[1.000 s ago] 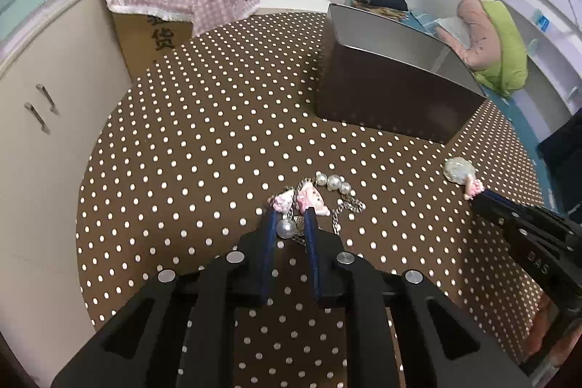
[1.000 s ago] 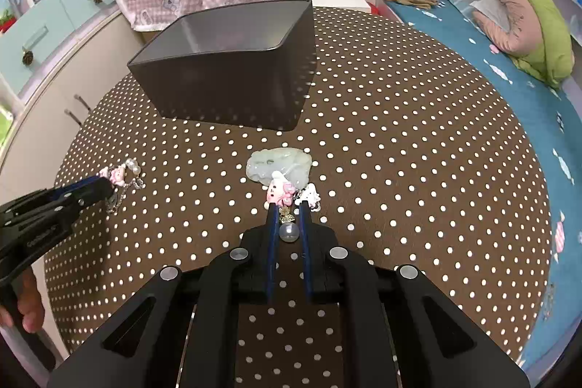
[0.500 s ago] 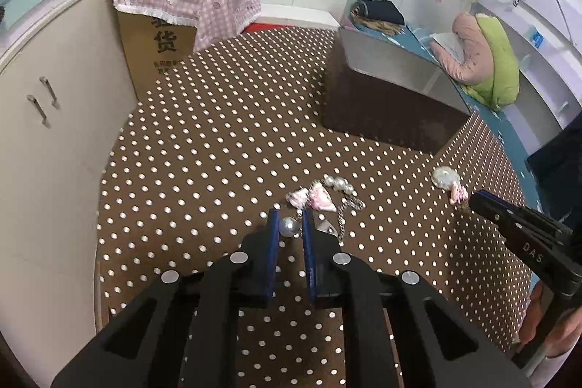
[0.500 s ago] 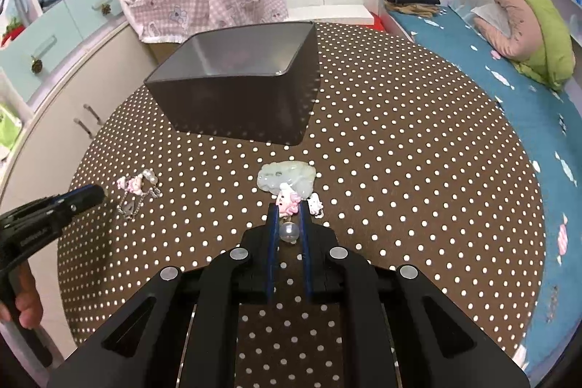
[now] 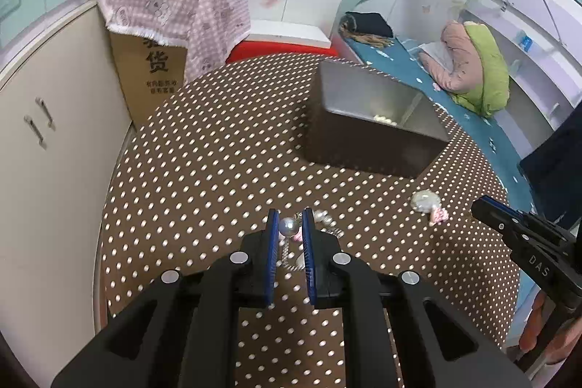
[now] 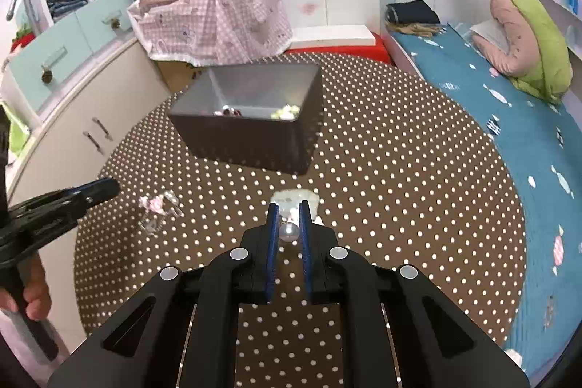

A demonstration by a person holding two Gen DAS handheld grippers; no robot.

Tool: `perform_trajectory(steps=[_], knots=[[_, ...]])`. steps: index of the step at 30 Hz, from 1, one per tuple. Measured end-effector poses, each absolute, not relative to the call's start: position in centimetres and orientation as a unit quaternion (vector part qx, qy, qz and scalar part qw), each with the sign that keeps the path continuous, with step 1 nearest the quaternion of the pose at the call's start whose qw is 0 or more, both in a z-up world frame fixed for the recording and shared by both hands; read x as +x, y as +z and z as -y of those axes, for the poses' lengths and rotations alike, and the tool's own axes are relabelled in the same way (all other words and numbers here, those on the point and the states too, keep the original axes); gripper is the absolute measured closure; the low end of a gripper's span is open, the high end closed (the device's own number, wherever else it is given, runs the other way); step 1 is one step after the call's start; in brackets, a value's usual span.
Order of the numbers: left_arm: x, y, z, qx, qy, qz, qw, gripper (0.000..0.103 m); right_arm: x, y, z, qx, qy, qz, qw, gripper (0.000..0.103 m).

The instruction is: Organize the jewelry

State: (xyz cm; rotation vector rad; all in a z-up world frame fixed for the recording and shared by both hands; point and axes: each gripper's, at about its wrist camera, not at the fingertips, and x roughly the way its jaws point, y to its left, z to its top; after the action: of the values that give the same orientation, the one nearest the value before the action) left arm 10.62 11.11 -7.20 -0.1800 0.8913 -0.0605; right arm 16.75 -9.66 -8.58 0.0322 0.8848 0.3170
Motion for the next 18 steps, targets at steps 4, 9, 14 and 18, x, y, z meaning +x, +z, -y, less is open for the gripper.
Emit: perform_trajectory(steps=[4,9,14,18], knots=[[11.5,-6.3,-10.1,-0.079,-0.039,-0.422,0.902,0.092,16.9,-7.1,9.6,0.016,0.156,-0.411,0.898,0.091],[12.6,-5.0,-9.0,-0.068,-0.046,-0.409,0.909,0.092,17.8,-5.5,9.7,0.02,0.157,-0.393,0.906,0.091],[14.1,-3.8,-7.9,-0.063,-0.053,-0.398,0.914,0.092,19.5,-4.6,9.8,0.036,0.157,-0.384,0.909,0.091],[15.6,-3.0,-6.9,-0.051,-0.057,-0.391,0.917,0.092,21.3,-4.4,9.7,0.048,0.158,-0.384,0.908,0.091]])
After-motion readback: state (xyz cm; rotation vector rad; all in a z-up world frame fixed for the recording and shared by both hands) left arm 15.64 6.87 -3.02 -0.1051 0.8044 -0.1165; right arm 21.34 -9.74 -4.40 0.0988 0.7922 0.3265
